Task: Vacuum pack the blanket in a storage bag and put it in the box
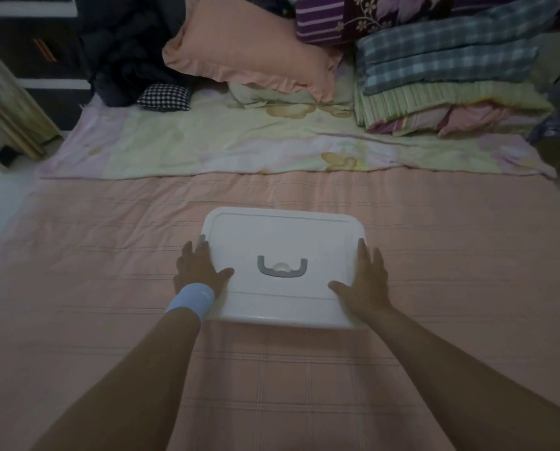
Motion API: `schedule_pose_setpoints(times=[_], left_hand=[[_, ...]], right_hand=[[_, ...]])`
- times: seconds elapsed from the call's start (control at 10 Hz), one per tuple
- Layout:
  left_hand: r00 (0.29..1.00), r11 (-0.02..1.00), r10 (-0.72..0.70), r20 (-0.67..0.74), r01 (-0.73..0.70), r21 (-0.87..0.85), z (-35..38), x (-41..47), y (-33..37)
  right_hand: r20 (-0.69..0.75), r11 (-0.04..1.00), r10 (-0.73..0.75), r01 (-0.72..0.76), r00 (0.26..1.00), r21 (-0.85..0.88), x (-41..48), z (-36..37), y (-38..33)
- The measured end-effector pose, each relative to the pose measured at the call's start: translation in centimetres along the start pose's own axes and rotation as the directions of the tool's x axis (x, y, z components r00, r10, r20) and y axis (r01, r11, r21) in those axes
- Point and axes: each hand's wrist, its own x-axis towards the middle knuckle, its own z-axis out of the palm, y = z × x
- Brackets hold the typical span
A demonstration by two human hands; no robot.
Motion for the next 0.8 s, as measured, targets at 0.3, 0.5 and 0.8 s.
schedule_pose_setpoints(times=[0.3,0.5,0.8], left_hand=[[0.999,0.995,0.050,-0.001,-0.050,0.087,2.6,-2.7,-1.5],[0.998,0.995,0.049,0.041,-0.052,0.087,2.3,-1.7,-1.7],[0.995,0.992,0.062,0.081,-0.070,0.100,-0.8,-4.4,-1.4]], right_hand=[[0.167,0.972,-0.132,0.161,0.977,-0.172,1.0,0.3,1.2],[0.182,0.977,-0.106,0.136,0.978,-0.161,1.1,0.2,0.4],[0.207,0.973,-0.085,0.126,0.975,-0.194,-2.2,-2.3,-0.6]])
